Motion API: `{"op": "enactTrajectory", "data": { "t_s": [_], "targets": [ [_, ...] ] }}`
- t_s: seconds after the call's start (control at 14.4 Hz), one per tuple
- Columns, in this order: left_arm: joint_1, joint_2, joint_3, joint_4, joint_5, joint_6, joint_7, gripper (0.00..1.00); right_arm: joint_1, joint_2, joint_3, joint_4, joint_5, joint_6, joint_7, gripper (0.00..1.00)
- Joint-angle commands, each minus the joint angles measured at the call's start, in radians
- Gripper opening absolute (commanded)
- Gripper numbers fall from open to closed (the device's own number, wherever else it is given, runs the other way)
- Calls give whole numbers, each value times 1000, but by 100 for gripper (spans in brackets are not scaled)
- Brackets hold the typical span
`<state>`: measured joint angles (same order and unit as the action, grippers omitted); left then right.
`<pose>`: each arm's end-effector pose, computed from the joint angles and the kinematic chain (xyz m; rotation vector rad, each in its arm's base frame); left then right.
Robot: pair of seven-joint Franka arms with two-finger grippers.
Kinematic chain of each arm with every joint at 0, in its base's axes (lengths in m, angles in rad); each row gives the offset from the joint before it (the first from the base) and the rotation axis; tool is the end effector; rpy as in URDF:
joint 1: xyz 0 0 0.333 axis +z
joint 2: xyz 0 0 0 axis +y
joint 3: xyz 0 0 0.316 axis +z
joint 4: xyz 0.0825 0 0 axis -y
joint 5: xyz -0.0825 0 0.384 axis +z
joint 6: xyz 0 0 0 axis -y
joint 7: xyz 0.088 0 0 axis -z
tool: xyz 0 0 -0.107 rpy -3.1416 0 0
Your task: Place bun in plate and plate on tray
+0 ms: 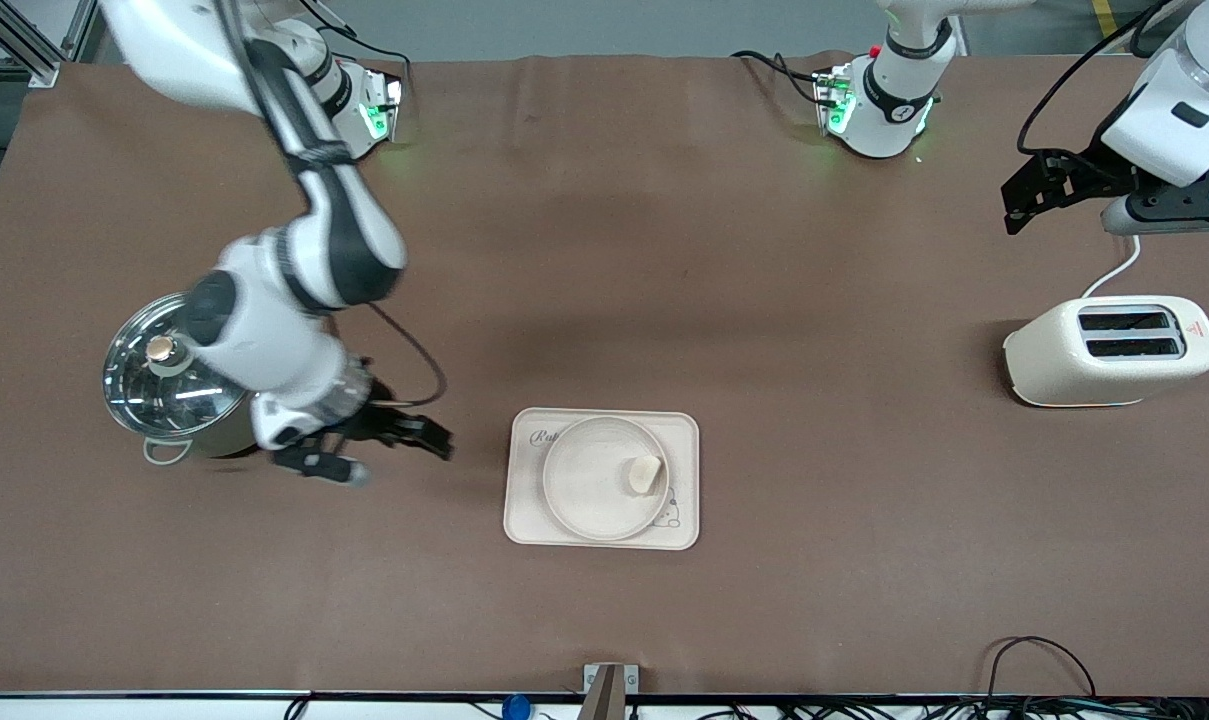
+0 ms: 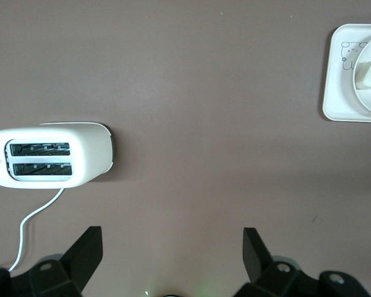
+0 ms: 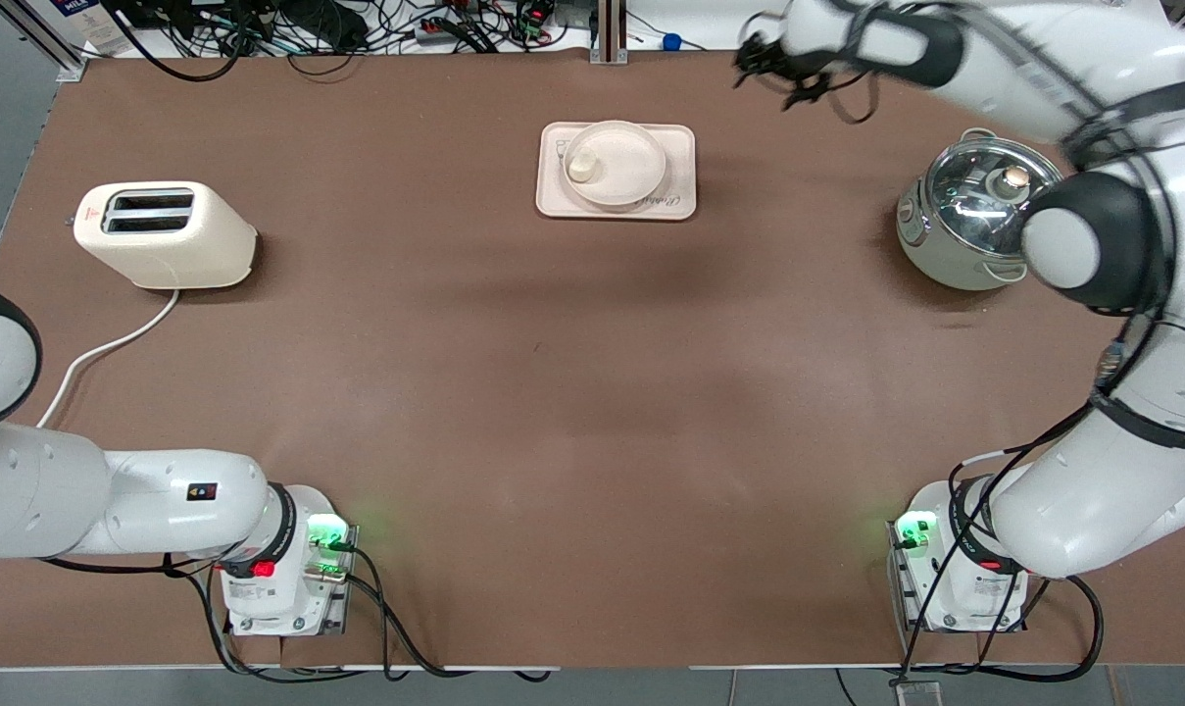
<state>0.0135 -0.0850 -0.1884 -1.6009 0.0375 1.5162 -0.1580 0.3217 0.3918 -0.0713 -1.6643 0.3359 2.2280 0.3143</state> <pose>0.5147 -0.0915 0.6507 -3.0887 0.0219 -0.0118 0.6556 0.1839 0.3989 -2.8242 0.3394 -0.1354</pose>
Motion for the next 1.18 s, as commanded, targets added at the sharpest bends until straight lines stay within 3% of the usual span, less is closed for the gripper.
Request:
{"op": "enactTrajectory", "data": {
  "t_s": [0.0, 0.21, 0.62, 1.11],
  "targets": [
    [3, -12, 4, -7, -34, -10, 26, 100, -148, -152, 22, -52, 3, -185, -207, 100],
    [3, -12, 9, -7, -48, -10, 28, 100, -304, -278, 28, -49, -93, -376, -343, 100],
    [5, -7, 10, 5, -48, -10, 32, 100, -357, -494, 24, -46, -313, -622, -343, 100],
    [2, 11, 10, 24, -42, -10, 26, 100, -340, -531, 33, -34, -353, -628, -343, 100]
  ]
}}
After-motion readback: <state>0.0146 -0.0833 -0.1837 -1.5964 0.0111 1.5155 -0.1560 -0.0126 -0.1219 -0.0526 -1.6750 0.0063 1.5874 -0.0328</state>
